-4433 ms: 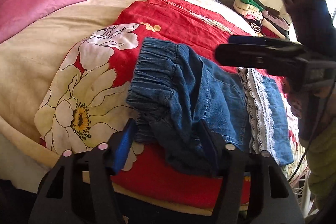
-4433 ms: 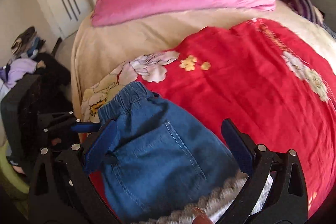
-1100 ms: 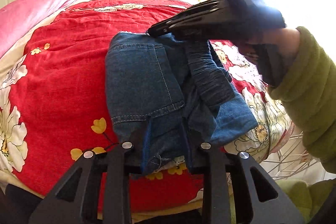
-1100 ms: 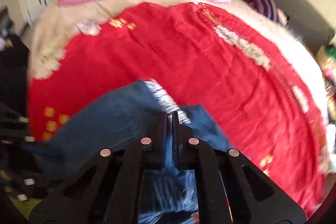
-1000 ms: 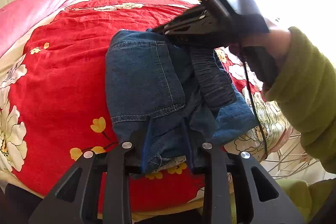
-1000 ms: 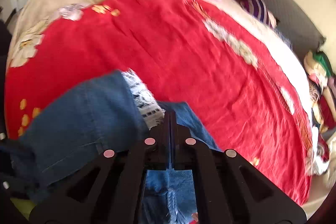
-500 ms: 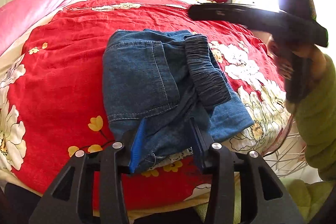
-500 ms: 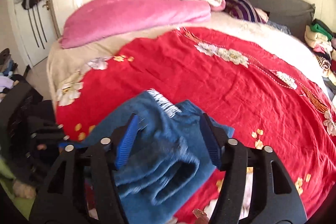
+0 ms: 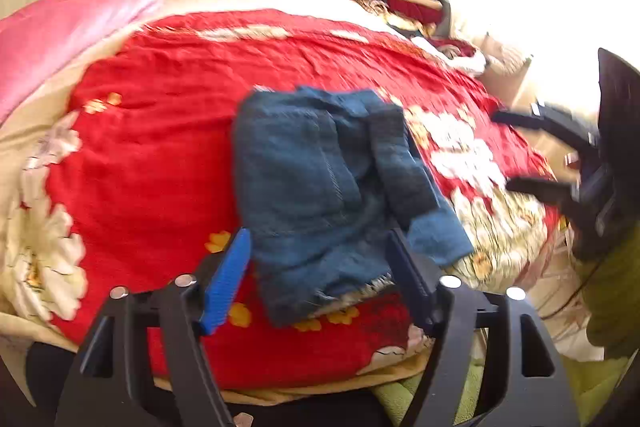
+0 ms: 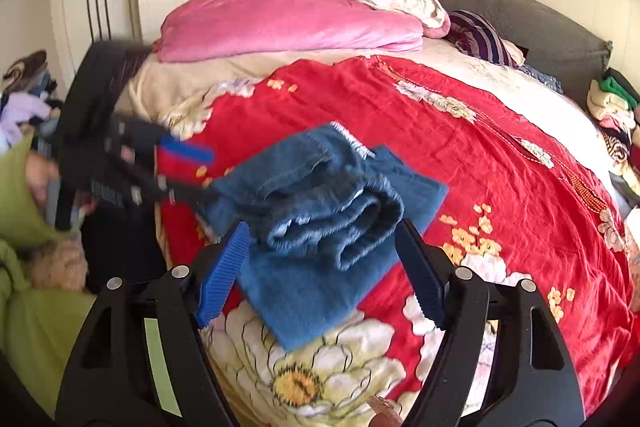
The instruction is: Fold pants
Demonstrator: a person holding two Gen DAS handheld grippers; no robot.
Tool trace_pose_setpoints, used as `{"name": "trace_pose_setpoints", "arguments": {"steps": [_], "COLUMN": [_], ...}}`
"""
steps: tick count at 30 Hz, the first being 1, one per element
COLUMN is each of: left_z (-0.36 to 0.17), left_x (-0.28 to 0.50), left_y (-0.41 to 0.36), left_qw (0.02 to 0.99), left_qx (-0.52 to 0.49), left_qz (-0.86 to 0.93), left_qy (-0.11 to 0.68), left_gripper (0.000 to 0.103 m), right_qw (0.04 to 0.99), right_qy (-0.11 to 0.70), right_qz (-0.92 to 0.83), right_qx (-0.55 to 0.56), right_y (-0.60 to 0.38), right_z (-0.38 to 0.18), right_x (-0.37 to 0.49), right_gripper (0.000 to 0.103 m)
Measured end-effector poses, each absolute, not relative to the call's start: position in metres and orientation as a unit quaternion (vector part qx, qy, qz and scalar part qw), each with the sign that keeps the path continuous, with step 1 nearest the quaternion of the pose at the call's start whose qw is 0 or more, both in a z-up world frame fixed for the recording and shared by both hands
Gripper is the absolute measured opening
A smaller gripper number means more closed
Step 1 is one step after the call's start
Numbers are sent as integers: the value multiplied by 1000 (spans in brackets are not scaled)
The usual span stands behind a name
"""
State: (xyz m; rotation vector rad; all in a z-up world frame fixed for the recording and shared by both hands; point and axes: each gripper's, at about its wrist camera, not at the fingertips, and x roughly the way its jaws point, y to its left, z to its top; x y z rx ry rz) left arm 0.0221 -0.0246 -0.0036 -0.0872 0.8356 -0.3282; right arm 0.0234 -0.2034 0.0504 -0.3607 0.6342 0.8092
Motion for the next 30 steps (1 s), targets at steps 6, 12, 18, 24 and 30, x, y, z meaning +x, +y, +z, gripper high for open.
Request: {"name": "trace_pose_setpoints", "arguments": {"steps": [6,12,18,24,30], "left_z": [6,5,-4,-15,-27], "left_x": [29,44,73,93,98], "left_y": [-6,0,5,-2,-12], "left_qw": [905,902,890,881,881], "left_qx": [-67,-75,-84,-89,-75], "left_qz": [-140,-135,-131,-142,-138], "left_qy": [397,402,428,443,447], "left_gripper": [69,67,31,31,33], "right_qw": [835,806,775,771,748], "right_qy": [295,274,274,250,298], "right_qz": [421,458,467,432,489], "right_qx": [-199,-257,-325,-397,-336], "right_y": [-183,-147,-110,-82,-90], "right_z": [40,30,8,-15,-11], "right_x": [4,-14,-16,-8,-10], "right_gripper": [68,66,37,36,4]}}
